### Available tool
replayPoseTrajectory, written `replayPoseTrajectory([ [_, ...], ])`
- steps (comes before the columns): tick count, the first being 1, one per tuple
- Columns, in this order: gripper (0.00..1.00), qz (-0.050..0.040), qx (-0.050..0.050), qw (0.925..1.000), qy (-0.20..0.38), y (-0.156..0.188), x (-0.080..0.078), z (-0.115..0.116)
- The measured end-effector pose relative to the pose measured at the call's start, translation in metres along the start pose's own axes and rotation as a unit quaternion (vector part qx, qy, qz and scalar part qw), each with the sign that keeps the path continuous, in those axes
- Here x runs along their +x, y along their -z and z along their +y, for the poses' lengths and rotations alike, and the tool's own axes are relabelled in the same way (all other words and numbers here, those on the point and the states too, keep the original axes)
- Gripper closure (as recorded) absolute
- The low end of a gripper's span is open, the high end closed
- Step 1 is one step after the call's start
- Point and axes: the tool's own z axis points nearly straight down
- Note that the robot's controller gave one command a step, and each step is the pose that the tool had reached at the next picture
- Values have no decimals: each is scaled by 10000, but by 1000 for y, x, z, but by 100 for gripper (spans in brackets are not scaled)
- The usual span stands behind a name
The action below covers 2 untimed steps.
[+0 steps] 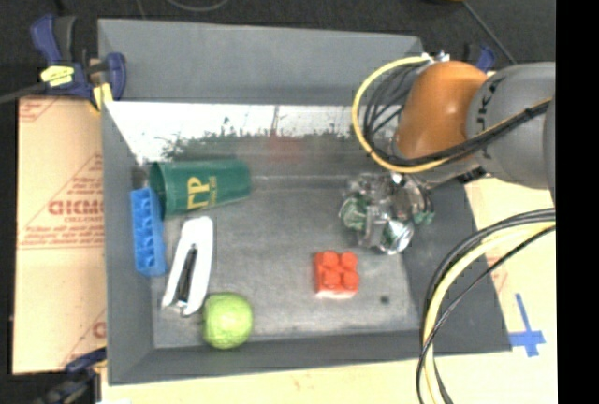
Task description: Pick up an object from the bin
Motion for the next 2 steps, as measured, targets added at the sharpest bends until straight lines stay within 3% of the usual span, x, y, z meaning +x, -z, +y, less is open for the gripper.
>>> replayPoseTrajectory([
  [2,100,29,-6,10000,-2,4,2,0],
])
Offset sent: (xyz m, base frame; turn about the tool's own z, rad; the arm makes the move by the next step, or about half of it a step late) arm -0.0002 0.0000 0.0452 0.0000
